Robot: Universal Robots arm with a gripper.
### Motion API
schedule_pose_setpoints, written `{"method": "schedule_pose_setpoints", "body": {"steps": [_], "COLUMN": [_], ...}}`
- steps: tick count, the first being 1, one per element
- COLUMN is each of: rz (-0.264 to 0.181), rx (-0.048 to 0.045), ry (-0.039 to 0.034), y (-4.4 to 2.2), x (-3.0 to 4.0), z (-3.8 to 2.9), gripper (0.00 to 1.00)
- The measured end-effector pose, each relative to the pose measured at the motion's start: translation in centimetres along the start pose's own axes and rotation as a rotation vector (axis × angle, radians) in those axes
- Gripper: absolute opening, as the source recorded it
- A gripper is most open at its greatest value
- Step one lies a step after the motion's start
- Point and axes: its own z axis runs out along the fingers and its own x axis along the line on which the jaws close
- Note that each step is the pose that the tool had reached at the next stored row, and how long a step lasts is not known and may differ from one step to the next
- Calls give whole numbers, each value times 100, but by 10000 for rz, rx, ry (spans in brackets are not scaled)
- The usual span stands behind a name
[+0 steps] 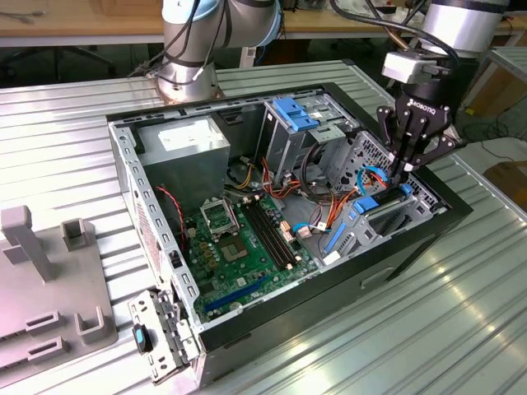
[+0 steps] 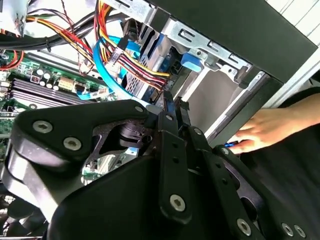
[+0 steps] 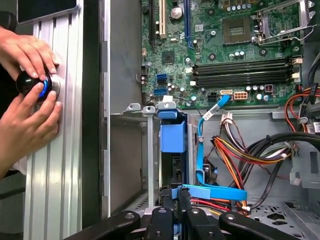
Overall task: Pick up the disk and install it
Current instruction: 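Insert the second disk wire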
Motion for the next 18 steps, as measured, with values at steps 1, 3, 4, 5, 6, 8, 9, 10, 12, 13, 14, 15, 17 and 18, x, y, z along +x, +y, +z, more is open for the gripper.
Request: {"method": "schedule_pose_setpoints", "body": {"steps": [1, 3, 4, 5, 6, 8, 9, 10, 12, 13, 14, 15, 17, 18], "rz": [-8, -46, -80, -105, -131, -305, -340, -359, -402, -427, -447, -460, -475, -476], "rx": [8, 24, 36, 47, 58, 108, 126, 140, 161, 171, 179, 183, 191, 192], "ry": [-130, -459, -673, -825, -901, -903, -900, -919, -1136, -1292, -1395, -1457, -1579, -1597], "y": [4, 8, 11, 13, 16, 27, 30, 33, 34, 35, 35, 35, 36, 36], "x": [13, 37, 53, 75, 102, 148, 159, 168, 186, 202, 218, 232, 272, 277], "z": [6, 14, 20, 30, 43, 65, 69, 73, 81, 88, 94, 98, 109, 110], "gripper": [16, 16, 16, 16, 16, 16, 16, 16, 16, 16, 16, 16, 16, 16]}}
